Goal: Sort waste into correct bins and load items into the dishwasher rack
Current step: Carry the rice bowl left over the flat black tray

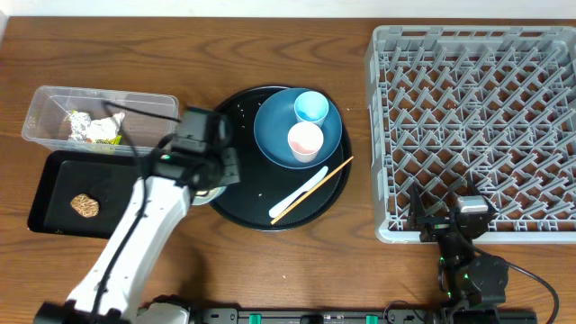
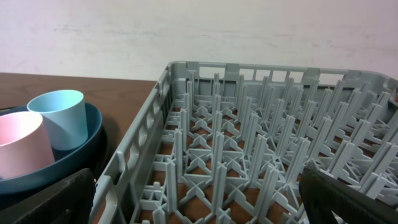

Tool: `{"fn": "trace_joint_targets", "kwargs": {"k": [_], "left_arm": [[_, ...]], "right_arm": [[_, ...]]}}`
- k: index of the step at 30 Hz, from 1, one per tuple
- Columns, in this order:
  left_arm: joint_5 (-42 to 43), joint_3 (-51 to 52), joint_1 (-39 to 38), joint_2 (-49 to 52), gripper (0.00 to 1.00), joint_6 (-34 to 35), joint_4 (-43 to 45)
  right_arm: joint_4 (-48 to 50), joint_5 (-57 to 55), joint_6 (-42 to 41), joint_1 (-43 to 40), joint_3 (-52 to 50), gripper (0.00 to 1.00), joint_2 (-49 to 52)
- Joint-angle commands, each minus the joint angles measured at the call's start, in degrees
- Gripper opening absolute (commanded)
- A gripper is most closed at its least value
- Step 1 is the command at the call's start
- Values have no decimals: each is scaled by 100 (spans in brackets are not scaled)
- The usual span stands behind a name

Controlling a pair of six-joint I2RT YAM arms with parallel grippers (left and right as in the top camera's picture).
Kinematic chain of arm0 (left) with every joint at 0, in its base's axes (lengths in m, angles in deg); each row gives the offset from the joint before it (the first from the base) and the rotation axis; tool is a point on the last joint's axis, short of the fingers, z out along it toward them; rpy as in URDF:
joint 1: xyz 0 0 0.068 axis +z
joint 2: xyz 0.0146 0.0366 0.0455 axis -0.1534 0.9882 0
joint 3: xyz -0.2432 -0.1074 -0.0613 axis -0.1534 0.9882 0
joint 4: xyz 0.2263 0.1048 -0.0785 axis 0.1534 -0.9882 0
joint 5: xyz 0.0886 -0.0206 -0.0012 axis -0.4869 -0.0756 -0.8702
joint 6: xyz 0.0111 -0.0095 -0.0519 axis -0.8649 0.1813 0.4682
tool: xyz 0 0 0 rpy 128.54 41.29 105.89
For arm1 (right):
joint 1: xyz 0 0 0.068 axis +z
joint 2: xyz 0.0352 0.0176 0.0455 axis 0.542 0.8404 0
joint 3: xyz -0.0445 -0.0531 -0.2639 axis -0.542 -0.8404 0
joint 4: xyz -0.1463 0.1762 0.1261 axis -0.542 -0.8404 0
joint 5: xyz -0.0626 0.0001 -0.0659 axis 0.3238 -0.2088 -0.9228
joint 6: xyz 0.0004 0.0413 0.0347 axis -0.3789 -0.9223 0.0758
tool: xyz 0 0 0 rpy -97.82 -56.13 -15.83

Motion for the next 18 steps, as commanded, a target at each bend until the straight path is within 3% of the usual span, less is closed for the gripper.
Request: {"fn": "trace_joint_targets", "kwargs": {"k": [1, 7, 18], "left_arm": [[17, -61, 378, -282, 6, -267, -109], [273, -63, 1187, -435, 6, -509, -210], [1915, -63, 3077, -431, 6, -785, 46]], "right_arm": [[-24, -61, 44, 35, -7, 99, -22], [-24, -61, 44, 35, -7, 99, -22], [-24, -61, 44, 35, -7, 99, -22]]}}
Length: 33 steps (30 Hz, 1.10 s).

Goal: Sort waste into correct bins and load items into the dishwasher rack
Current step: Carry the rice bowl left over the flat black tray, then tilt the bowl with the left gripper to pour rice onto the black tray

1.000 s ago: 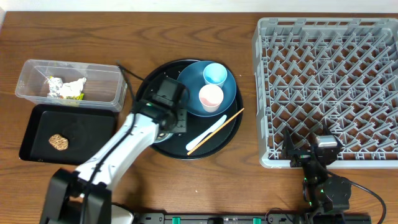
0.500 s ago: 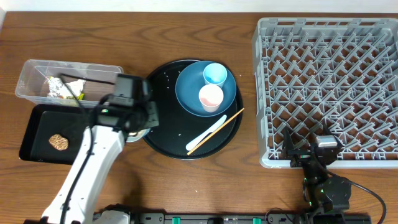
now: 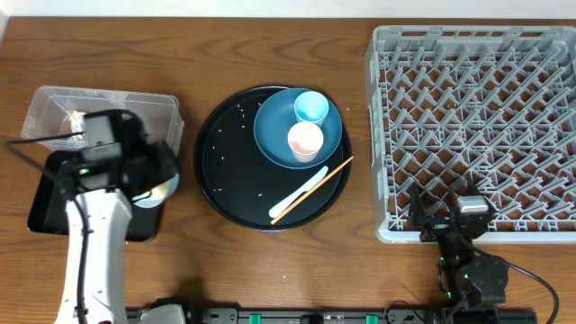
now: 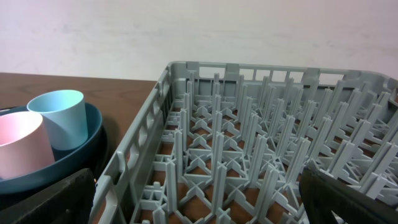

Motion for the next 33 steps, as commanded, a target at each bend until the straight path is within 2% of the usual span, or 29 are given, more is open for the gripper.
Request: {"fn": "trace_joint_targets", "kwargs": {"k": [1, 6, 11, 22, 27, 33], "left_arm": [[835, -61, 573, -52, 6, -238, 79], [1591, -61, 1447, -52, 6, -238, 297], [1937, -57, 1982, -37, 6, -234, 529], [2083, -42, 2149, 439, 6, -240, 883], [3211, -42, 2439, 741, 6, -304, 1139], [4505, -37, 3152, 1027, 6, -490, 1204]], "right_arm": [[-24, -61, 44, 35, -7, 99, -22], [-24, -61, 44, 35, -7, 99, -22], [-24, -61, 44, 35, -7, 99, -22], [-24, -61, 44, 35, -7, 99, -22], [-24, -61, 44, 35, -7, 99, -22], [-24, -61, 44, 35, -7, 99, -22]]}}
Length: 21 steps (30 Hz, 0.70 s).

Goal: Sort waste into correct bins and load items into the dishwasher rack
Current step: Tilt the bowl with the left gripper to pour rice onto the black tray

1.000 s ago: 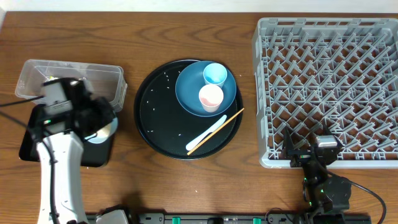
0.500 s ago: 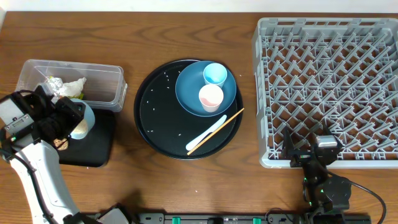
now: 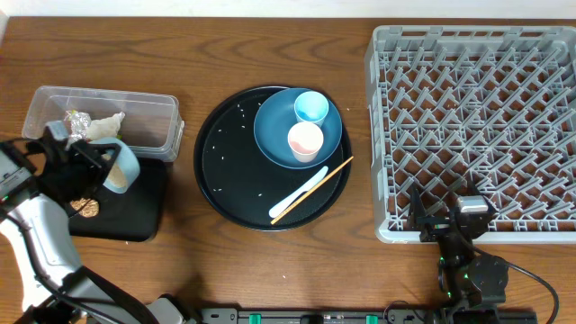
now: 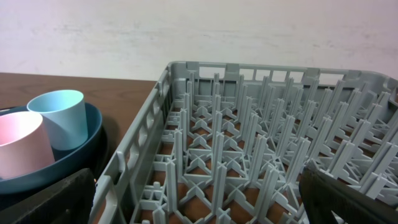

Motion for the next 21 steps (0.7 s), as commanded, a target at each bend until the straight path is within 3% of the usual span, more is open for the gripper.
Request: {"fn": "trace_joint_targets", "kwargs": {"k": [1, 10, 16, 21], "left_arm": [[1217, -20, 402, 114, 6, -400, -11], [1338, 170, 844, 142, 6, -704, -243], [1810, 317, 876, 142, 6, -1797, -234], [2229, 398, 1180, 142, 6, -1902, -79]], "right_arm": [[-24, -61, 44, 35, -7, 99, -22], [-24, -61, 44, 35, -7, 99, -22], [-24, -61, 44, 35, -7, 99, -22], [-24, -61, 44, 35, -7, 99, -22]]}}
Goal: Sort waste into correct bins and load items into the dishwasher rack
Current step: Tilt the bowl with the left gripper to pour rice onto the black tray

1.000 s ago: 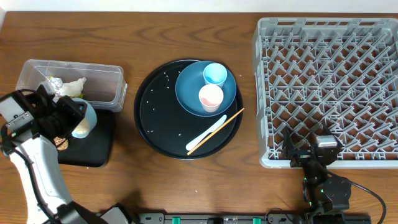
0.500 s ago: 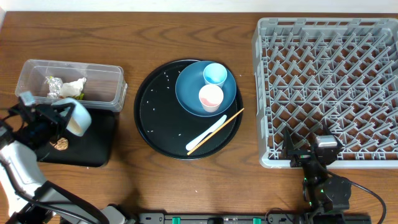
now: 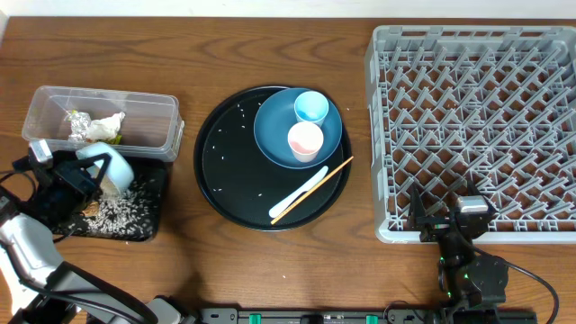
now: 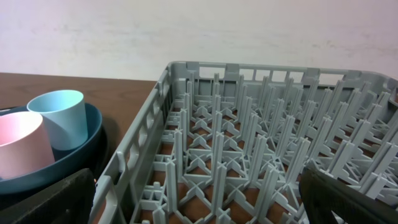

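Note:
At the far left my left gripper [image 3: 90, 173] is shut on a light blue bowl [image 3: 110, 167], tipped on its side over the black rectangular bin [image 3: 151, 227]. A heap of white rice grains [image 3: 117, 211] lies in that bin. On the round black tray [image 3: 225, 180] sits a blue plate [image 3: 274, 144] carrying a blue cup [image 3: 311, 108] and a pink cup [image 3: 304, 140]. Beside it lie a white utensil [image 3: 297, 191] and a wooden chopstick [image 3: 324, 180]. My right gripper [image 4: 199, 208] rests open at the near edge of the grey dishwasher rack [image 4: 249, 143].
A clear plastic bin [image 3: 148, 121] behind the black one holds crumpled foil [image 3: 81, 126] and other scraps. The rack [image 3: 477, 117] fills the right side of the table. A few grains speckle the round tray.
Rice now lies heaped in the black bin, where none showed before. The bowl is tipped further over and my left gripper sits slightly lower. The right arm is unchanged.
My left gripper was at the round tray's left edge with the bowl. It then stood over the black bin's right end, then further left with the bowl tilted. Now rice lies in that bin. The right gripper stayed open by the rack throughout.

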Tool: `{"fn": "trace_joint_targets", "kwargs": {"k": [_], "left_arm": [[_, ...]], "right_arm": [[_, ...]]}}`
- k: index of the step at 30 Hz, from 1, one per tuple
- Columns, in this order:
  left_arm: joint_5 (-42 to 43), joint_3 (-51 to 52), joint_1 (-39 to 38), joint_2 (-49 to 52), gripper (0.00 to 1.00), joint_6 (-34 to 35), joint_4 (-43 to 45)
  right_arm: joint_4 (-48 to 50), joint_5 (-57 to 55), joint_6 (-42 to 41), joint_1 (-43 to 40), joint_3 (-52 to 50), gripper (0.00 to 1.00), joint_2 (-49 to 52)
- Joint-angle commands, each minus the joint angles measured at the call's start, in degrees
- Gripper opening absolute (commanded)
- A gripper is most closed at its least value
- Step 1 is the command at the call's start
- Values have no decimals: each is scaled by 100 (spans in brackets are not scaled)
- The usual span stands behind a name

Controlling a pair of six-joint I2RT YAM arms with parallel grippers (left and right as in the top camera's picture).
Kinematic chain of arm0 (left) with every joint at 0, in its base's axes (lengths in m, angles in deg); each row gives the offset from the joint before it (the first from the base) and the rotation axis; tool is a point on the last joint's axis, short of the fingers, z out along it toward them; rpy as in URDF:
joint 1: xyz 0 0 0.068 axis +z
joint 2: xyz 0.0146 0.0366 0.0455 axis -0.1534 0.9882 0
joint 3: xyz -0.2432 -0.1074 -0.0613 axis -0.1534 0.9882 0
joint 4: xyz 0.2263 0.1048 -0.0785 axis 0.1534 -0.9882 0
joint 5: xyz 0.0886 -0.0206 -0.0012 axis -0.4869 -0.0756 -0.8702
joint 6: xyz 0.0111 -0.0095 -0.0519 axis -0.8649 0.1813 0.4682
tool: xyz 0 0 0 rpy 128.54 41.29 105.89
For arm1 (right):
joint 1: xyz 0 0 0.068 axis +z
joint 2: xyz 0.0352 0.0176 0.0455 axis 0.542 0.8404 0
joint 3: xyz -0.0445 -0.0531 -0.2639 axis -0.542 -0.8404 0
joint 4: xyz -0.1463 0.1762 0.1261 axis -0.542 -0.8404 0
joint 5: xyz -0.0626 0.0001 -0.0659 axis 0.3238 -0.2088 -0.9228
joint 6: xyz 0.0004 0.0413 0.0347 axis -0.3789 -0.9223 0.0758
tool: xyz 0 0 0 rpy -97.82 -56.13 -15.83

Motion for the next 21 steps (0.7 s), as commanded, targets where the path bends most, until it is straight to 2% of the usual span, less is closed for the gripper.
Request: {"fn": "trace_joint_targets", "kwargs": {"k": [1, 5, 21], "left_arm": [[688, 50, 289, 22, 6, -358, 133], [1097, 50, 479, 22, 6, -356, 376], [1132, 55, 507, 24, 7, -592, 466]], "right_arm": [[-24, -61, 44, 35, -7, 99, -22], [-24, -61, 44, 35, -7, 99, -22], [-24, -61, 44, 35, -7, 99, -22]]}}
